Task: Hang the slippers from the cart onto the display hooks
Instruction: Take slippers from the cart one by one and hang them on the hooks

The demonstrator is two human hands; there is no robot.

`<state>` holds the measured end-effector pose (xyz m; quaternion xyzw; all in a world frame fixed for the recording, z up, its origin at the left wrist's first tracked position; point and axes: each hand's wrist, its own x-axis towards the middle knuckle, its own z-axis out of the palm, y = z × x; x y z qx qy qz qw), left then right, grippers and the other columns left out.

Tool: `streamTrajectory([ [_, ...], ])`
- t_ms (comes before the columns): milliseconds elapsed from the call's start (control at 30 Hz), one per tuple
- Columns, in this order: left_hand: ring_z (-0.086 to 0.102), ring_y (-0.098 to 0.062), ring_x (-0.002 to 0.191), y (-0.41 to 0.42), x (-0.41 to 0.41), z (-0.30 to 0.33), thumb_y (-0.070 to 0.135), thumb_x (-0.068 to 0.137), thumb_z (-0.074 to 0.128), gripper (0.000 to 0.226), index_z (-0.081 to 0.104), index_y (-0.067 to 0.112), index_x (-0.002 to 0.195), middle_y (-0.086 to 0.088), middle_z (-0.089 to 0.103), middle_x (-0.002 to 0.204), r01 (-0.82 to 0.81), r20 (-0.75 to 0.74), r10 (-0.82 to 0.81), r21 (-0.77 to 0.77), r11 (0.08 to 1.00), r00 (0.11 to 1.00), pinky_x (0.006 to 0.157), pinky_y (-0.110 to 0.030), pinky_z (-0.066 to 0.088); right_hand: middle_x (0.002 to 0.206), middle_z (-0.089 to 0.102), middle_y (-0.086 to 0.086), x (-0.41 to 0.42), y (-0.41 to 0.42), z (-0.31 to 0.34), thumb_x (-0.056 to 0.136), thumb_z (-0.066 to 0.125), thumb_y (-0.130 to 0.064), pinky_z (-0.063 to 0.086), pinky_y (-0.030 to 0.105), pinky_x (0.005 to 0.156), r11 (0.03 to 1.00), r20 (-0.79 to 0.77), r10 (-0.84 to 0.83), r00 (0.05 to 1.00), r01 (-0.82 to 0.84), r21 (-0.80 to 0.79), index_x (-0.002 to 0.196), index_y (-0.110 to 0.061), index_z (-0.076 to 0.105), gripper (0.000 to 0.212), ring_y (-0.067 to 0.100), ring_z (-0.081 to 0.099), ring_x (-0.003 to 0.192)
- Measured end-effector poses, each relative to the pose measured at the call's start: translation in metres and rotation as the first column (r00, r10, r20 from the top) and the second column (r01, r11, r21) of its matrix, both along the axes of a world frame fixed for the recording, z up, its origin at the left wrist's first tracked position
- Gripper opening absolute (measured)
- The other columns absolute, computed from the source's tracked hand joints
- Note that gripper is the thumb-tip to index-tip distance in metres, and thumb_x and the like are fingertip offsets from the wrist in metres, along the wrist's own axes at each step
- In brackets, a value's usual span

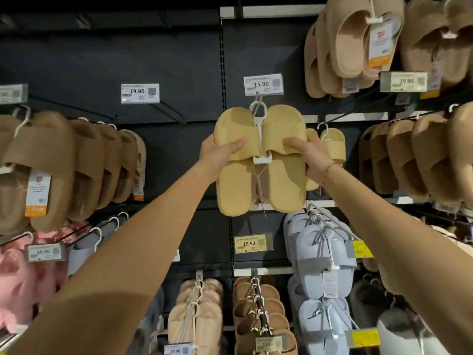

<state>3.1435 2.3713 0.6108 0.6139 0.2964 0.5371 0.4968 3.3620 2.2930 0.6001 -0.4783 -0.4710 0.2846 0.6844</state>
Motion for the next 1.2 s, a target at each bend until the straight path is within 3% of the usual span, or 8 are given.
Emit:
streamTrajectory([
  [367,0.069,-0.020,0.098,0.063,0.023,-0.019,0.031,0.079,0.087,0.056,0.057,0.019,0.125,-0.001,0.070,0.113,-0.015,-0.029,0.012,-0.109,0.994,1.000,0.070,-0.034,0.057,0.120,0.066,0.006,0.022,0.068,-0.017,0.071,0.077,-0.055,0.054,0.048,0.091,0.998,-0.025,-0.030,0.999,0.029,-0.062,0.131,-0.022,0.054,0.072,0.028,0.064,0.109],
  [667,0.065,-0.019,0.097,0.073,0.031,-0.037,0.046,0.085,0.078,0.064,0.047,0.013,0.131,-0.005,0.065,0.118,-0.020,-0.029,0.013,-0.236,0.972,0.999,0.065,-0.033,0.050,0.127,0.060,0.003,0.018,0.083,-0.037,0.085,0.061,-0.059,0.049,0.046,0.099,0.987,0.033,-0.162,0.986,0.161,0.017,0.131,-0.024,0.055,0.058,0.022,0.059,0.113],
  [800,0.061,-0.020,0.111,0.065,0.024,-0.038,0.058,0.080,0.077,0.079,0.039,0.017,0.137,-0.004,0.055,0.128,-0.218,-0.132,0.220,0.031,0.975,0.966,0.084,-0.035,0.055,0.129,0.060,0.002,0.014,0.072,-0.037,0.082,0.054,-0.071,0.047,0.044,0.100,0.965,0.132,-0.250,0.959,0.259,-0.051,0.136,-0.018,0.052,0.076,0.021,0.057,0.114],
  [933,0.047,-0.024,0.115,0.040,0.017,-0.047,0.052,0.088,0.067,0.054,0.047,0.017,0.124,-0.006,0.045,0.126,-0.434,-0.206,0.623,0.557,0.709,0.755,0.095,-0.040,0.046,0.108,0.061,0.009,0.013,0.041,-0.044,0.100,0.043,-0.051,0.040,0.035,0.083,0.885,0.436,-0.406,0.803,0.464,-0.032,0.119,-0.007,0.058,0.050,0.027,0.055,0.099],
  [1000,0.052,-0.023,0.108,0.015,0.019,-0.049,0.041,0.093,0.062,0.036,0.051,0.017,0.116,-0.003,0.046,0.118,-0.368,-0.161,0.667,0.730,0.577,0.727,0.091,-0.041,0.046,0.092,0.061,0.013,0.018,0.019,-0.053,0.099,0.047,-0.041,0.045,0.038,0.079,0.845,0.663,-0.370,0.651,0.533,-0.052,0.099,-0.004,0.061,0.040,0.033,0.057,0.095],
  [1100,0.057,-0.019,0.089,-0.021,0.033,-0.059,0.029,0.092,0.059,0.013,0.056,0.019,0.099,0.006,0.052,0.100,-0.013,-0.342,0.551,0.841,0.540,0.761,0.079,-0.039,0.049,0.086,0.058,0.013,0.030,-0.020,-0.067,0.092,0.054,-0.039,0.047,0.036,0.079,0.747,0.922,-0.047,0.385,0.626,-0.223,0.095,-0.006,0.060,0.033,0.035,0.057,0.098],
  [1167,0.059,-0.020,0.085,-0.045,0.050,-0.072,0.031,0.091,0.058,0.011,0.060,0.020,0.094,0.005,0.060,0.091,0.282,-0.602,0.459,0.756,0.591,0.653,0.076,-0.041,0.052,0.111,0.062,0.013,0.035,-0.048,-0.076,0.089,0.056,-0.045,0.049,0.035,0.084,0.618,0.927,0.211,0.311,0.692,-0.373,0.119,-0.010,0.057,0.046,0.034,0.058,0.101],
  [1200,0.059,-0.020,0.086,-0.055,0.061,-0.079,0.034,0.092,0.059,0.013,0.062,0.021,0.096,0.006,0.061,0.091,0.419,-0.742,0.404,0.648,0.637,0.535,0.075,-0.039,0.051,0.117,0.060,0.011,0.040,-0.062,-0.082,0.088,0.057,-0.048,0.049,0.035,0.086,0.546,0.900,0.321,0.294,0.720,-0.429,0.120,-0.012,0.057,0.049,0.033,0.059,0.103],
])
